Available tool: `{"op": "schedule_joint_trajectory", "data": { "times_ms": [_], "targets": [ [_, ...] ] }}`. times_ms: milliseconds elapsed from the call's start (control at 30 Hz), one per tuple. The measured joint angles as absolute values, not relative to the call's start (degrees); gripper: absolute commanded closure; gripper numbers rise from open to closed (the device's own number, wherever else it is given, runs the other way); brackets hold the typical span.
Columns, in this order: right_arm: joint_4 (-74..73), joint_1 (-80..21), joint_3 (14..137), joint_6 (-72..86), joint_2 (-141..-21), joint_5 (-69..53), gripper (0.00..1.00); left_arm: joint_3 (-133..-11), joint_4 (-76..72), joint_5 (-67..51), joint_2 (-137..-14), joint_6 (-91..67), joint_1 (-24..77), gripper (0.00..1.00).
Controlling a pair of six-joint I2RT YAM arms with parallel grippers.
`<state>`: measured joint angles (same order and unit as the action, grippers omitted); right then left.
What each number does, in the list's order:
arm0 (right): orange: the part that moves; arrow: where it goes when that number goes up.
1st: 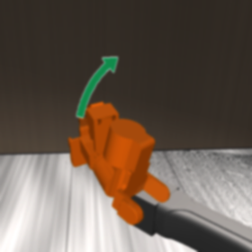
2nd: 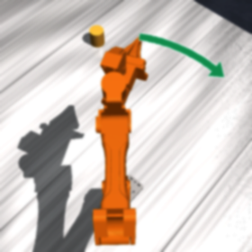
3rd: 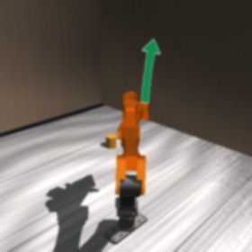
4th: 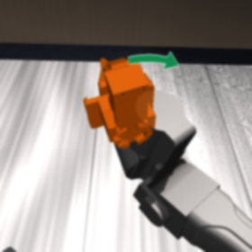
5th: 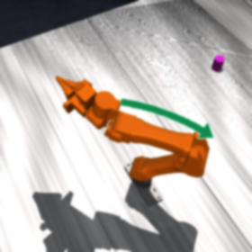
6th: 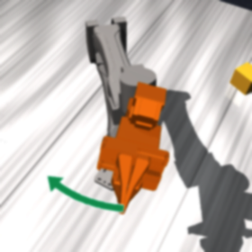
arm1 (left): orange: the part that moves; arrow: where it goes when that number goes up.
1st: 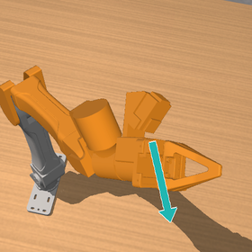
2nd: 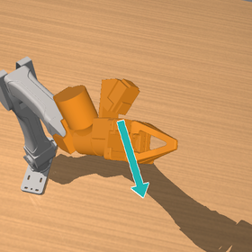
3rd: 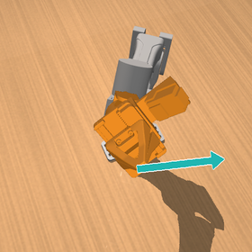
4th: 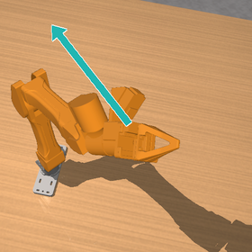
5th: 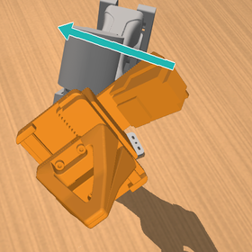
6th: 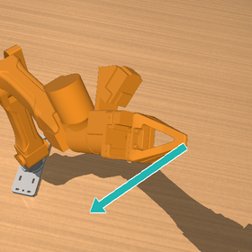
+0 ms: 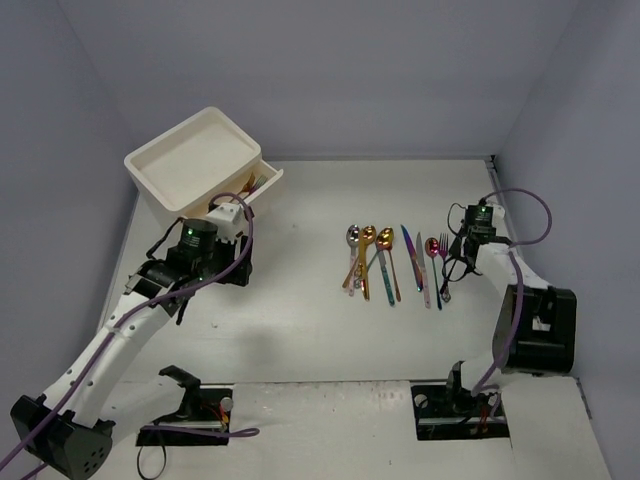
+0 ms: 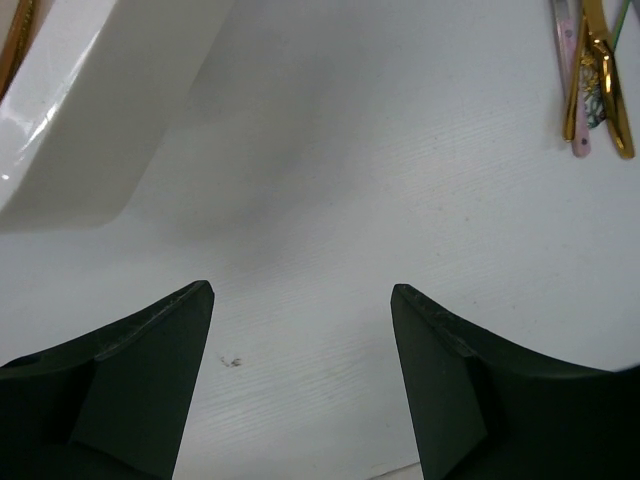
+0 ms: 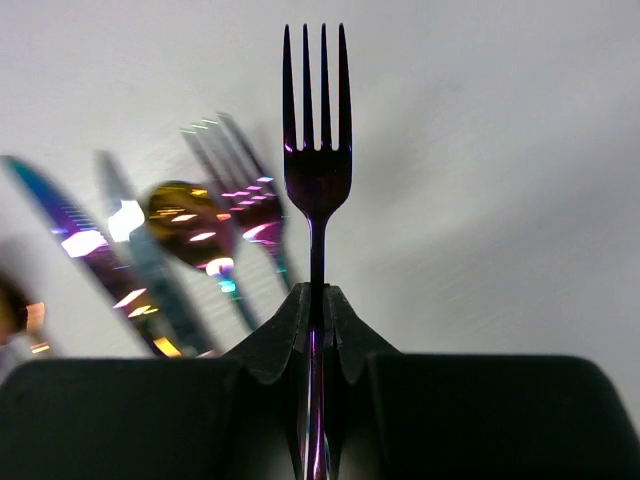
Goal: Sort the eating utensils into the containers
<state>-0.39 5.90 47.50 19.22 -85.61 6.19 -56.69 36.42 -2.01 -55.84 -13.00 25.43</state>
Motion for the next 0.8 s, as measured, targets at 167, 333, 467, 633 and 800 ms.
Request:
{"op": "schedule_joint_trajectory", "data": {
  "times_ms": [167,333,467,633,800],
  "targets": [
    [-1.0,-2.0,51.1,21.0,-72.3,5.8,1.00,-56.7,35.6,-5.7,-55.8,-19.0,26.0,0.31],
    [-0.6,-14.3,56.0,24.7,-64.0,4.1,1.00,-59.8,33.7,-8.3,-56.3,-25.5,33.6,0.31],
    [-0.1,-26.4,58.6,27.8,-62.1,3.5,1.00,-66.4,29.4,-8.6,-59.3,-28.8,42.3,0.31],
    [0.4,-36.2,58.8,30.6,-62.1,3.6,1.00,-71.3,25.8,-7.3,-63.5,-30.2,48.5,0.31],
    [2.6,-43.0,58.9,32.7,-62.4,3.7,1.00,-71.9,23.7,-4.0,-66.0,-30.5,52.2,0.31]
  ]
}}
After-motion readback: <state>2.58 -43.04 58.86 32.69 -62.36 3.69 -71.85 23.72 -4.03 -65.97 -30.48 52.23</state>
